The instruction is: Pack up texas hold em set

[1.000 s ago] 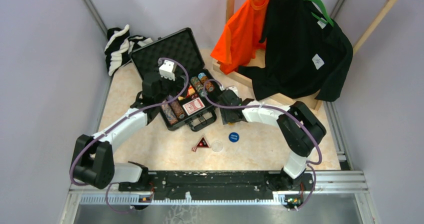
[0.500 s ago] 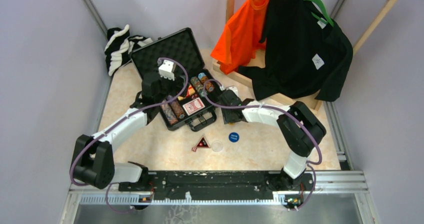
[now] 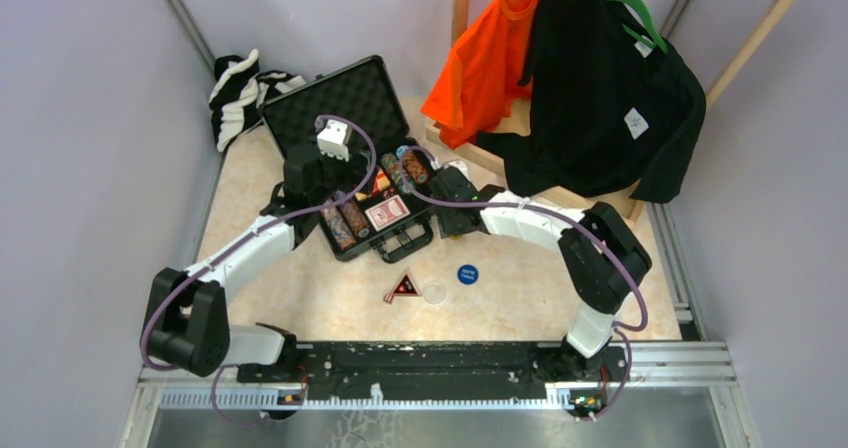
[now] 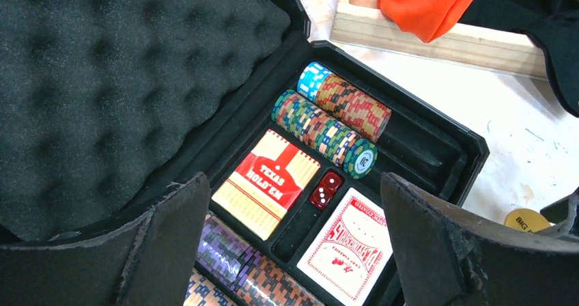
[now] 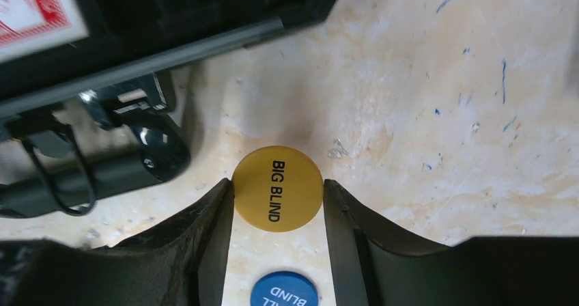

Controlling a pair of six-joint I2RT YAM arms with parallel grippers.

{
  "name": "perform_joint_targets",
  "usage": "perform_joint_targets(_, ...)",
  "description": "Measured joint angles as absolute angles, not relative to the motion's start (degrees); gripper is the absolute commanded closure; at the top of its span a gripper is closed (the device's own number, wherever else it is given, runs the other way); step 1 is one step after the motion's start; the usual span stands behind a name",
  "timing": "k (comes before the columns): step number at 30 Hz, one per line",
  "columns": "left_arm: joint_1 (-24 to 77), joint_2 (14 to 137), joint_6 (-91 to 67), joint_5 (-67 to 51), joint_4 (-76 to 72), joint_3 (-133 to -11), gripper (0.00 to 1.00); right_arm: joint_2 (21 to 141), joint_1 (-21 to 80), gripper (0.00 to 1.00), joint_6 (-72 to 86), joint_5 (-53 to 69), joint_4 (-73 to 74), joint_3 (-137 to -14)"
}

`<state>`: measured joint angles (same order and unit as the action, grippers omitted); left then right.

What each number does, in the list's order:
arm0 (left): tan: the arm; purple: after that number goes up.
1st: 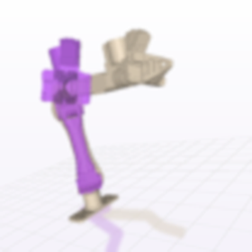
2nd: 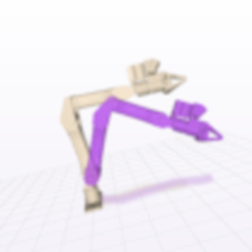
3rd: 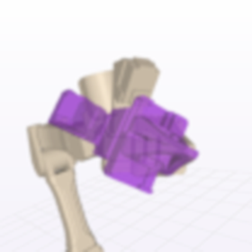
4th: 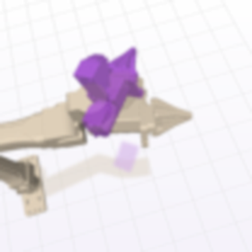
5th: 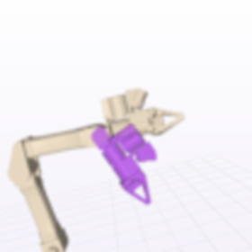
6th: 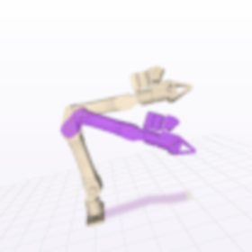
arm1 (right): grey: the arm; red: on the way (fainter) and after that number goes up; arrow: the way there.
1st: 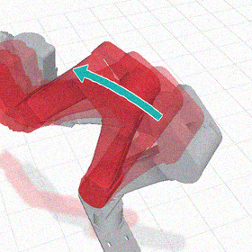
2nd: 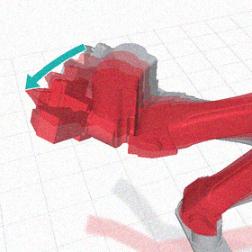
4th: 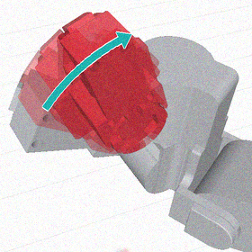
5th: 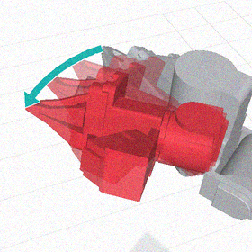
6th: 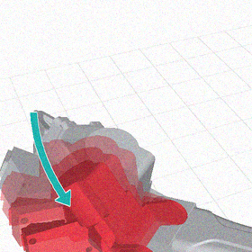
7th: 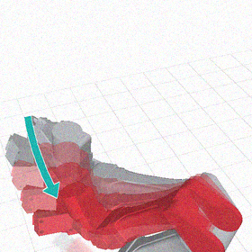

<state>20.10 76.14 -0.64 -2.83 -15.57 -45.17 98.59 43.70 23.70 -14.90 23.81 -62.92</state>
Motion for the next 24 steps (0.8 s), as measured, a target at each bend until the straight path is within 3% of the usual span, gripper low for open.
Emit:
perform_joint_targets(8,20.1,76.1,-0.7,-3.0,-15.6,-45.2,0.01,100.6,43.8,0.53,21.5,-14.5,26.1,-74.1)
perform_joint_targets(21,19.2,76.1,-0.9,-3.0,-15.2,-45.2,0.01,117.9,46.1,0.52,17.9,-12.4,29.4,-97.9)
perform_joint_targets(24,18.9,76.0,-1.1,-2.9,-15.0,-45.2,0.01,122.3,47.3,0.39,17.7,-12.0,30.2,-102.4)
